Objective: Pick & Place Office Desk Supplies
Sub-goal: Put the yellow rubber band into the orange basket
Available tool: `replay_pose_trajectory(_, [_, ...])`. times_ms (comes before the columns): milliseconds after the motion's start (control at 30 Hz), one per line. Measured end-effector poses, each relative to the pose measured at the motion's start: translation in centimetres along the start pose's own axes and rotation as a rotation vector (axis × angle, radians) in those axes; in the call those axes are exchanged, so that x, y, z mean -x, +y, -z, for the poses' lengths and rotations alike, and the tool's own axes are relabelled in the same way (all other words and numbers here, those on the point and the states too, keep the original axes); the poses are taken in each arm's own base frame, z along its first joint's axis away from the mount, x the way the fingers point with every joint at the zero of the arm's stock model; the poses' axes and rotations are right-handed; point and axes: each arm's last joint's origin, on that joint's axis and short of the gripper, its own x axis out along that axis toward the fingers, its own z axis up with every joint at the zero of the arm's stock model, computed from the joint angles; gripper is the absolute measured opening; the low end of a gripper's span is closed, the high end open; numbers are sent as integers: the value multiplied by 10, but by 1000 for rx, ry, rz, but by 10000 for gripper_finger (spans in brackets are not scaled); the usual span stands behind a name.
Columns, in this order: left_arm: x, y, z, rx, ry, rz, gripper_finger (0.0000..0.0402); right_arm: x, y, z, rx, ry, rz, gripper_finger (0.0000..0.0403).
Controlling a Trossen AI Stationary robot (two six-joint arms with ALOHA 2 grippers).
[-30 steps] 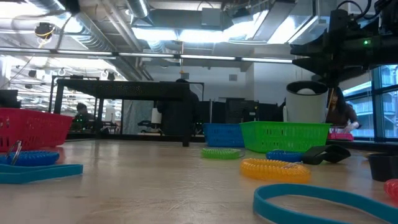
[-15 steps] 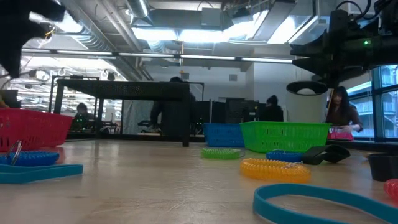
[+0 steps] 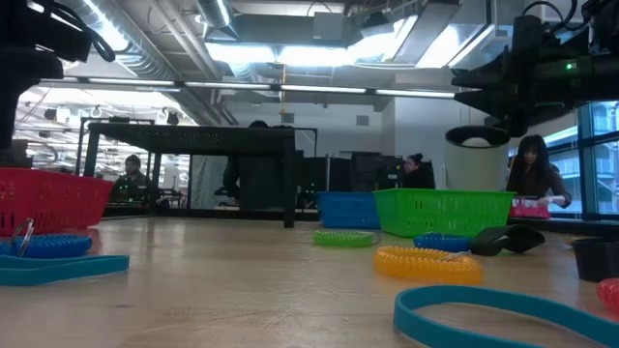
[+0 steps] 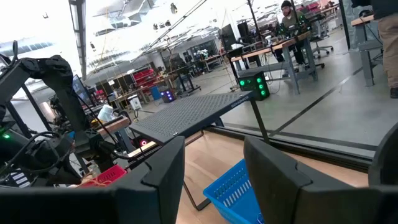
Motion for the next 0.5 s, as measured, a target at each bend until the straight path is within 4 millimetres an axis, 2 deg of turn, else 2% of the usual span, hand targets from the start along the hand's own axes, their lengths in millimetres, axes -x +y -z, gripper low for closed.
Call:
replay_pose_trajectory(300, [1, -3, 2, 8, 60, 17, 86, 0, 0, 0, 0, 0, 0, 166])
replay_pose_trajectory(400, [12, -8, 0, 13, 77, 75, 98, 0, 0, 0, 0, 0, 0, 166])
replay_pose_trajectory(500, [31, -17, -1, -5, 96, 181, 101, 0, 0, 0, 0, 0, 0, 166])
